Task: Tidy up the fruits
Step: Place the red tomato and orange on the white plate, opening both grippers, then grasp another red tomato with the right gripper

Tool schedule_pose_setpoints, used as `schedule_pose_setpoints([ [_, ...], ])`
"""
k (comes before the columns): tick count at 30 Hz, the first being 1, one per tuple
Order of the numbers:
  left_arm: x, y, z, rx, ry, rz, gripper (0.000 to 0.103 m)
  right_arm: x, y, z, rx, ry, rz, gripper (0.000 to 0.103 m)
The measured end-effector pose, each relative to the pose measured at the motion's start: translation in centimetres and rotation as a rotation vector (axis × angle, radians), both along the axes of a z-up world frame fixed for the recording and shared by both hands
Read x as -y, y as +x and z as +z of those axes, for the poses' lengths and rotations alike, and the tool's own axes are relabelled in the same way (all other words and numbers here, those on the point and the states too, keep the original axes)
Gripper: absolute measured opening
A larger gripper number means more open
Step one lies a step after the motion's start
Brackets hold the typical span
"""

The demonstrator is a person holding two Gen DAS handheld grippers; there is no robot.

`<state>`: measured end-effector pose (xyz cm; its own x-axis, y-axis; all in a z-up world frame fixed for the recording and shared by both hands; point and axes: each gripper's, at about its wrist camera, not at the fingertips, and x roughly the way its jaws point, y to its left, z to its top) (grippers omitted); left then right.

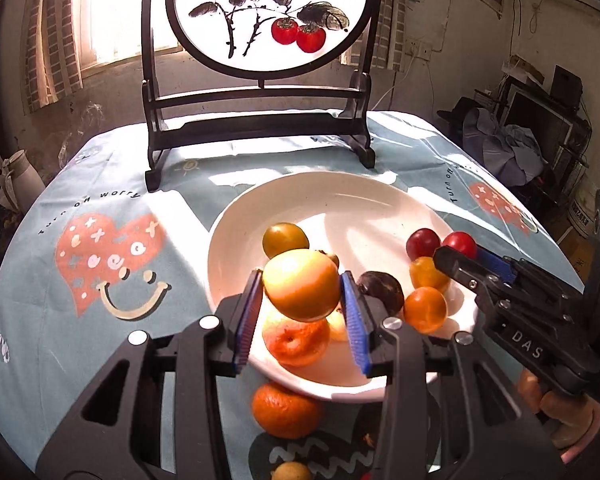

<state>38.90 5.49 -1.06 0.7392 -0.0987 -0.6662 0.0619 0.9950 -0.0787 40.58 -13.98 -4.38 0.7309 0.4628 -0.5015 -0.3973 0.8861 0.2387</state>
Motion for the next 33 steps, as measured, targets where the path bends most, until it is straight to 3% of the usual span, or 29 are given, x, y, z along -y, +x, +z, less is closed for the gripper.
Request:
schedule_pose_setpoints([
  [2, -0.3, 1.8, -0.5, -0.020, 0.004, 0.012, 0.040, -0.5, 1.0, -0.1, 0.004, -0.013, 0.006, 0.034],
  [4, -0.6, 2.9, -1.0, -0.050, 0.013, 0.030, 0.042, -0.9, 1.4, -0.2, 0.019, -0.026, 0.011, 0.050],
  [5, -0.9, 3.1, -0.9, -0.060, 0.016, 0.051, 0.068, -1.1, 1.4, -0.1, 0.029, -0.029, 0.014, 0.059],
  [7, -1.5, 2.3, 0.1, -0.012, 0.006, 0.101, 0.100, -1.1, 1.1, 0.2, 0.041, -0.026, 0.016, 0.063],
  [9, -2.0, 0.6, 1.3, 0.052, -0.012, 0.122, 0.100, -1.1, 0.5, 0.7, 0.041, -0.010, 0.038, 0.063],
  [17, -3.5, -6.1, 2.4, 0.056, 0.024, 0.180, 0.101, -1.5, -3.7, 2.1, 0.026, 0.001, 0.074, 0.063],
  [24, -5.2, -11.3, -1.2, 0.027, -0.002, 0.285, 0.101, -3.1, -8.4, 0.8, -0.050, -0.117, 0.071, 0.063],
  [27, -6.0, -11.9, -2.3, -0.013, 0.073, 0.383, 0.101, -4.0, -10.2, -0.6, -0.132, -0.145, 0.130, 0.063],
  [33, -8.0, -12.3, -2.1, -0.025, -0.030, 0.430, 0.101, -5.9, -12.4, -2.3, -0.211, -0.216, 0.219, 0.063],
])
